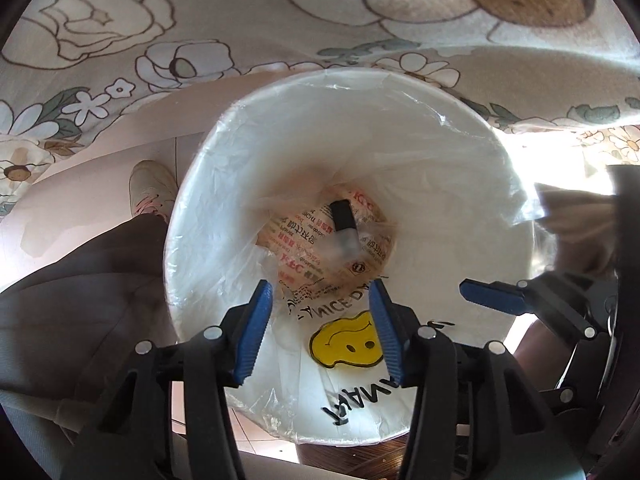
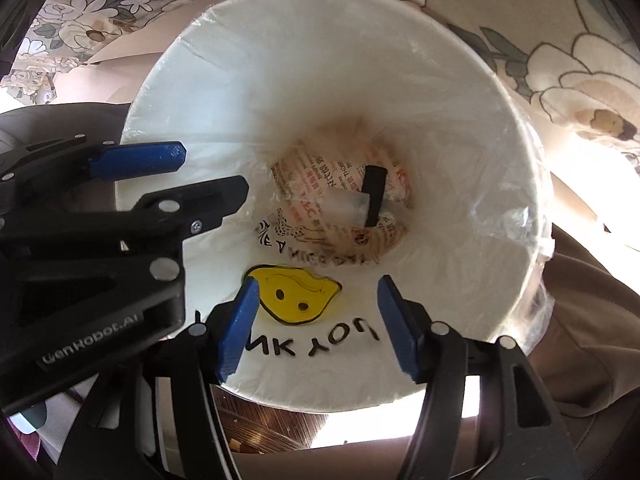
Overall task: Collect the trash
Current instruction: 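Open the left tool over the wastebasket while the right tool releases the clear cup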
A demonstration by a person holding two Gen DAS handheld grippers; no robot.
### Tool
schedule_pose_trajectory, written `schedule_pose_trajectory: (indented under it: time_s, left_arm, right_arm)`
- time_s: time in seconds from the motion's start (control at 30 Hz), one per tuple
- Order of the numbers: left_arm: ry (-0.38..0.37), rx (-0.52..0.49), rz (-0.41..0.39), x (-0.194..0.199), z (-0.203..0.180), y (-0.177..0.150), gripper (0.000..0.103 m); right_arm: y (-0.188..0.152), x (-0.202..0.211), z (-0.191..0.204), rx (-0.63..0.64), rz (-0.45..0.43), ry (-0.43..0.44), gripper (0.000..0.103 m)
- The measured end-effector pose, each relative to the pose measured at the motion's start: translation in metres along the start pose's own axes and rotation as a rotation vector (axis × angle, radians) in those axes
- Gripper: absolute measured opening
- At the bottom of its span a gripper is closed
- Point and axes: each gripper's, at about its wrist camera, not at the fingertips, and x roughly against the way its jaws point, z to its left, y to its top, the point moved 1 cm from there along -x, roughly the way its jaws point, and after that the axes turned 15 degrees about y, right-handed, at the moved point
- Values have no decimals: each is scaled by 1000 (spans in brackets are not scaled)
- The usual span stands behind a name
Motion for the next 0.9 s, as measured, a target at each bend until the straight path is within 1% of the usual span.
schedule_pose_trajectory:
  time_s: [0.27,0.4,0.5,0.63,0.67,0.77,0.83,0.9]
  left_arm:
    - [2,7,-2,-3,4,-1,53]
    - [9,14,-4,-1,3,-3,53]
    - [0,21,-11,6,5,-7,53]
    - [21,10,-64,25,7,-12,53]
    - [33,8,-68,30,7,-14,54]
    - [33,21,-97,48,12,-19,57]
    - [55,23,-136,64,16,-23,58]
    - [84,22,-184,84,18,-26,59]
  right_arm:
    - [0,-1,-13,-8,-14,12,62]
    - [-3,5,-13,1,-22,9,62]
    - [-7,13,-7,19,-28,14,62]
    - [-14,29,6,60,-52,-1,62]
    - [-16,33,8,69,-60,-5,62]
    - [-23,48,17,97,-81,-21,62]
    - [-28,59,23,112,-97,-36,62]
    - [-33,73,30,129,-138,-42,62]
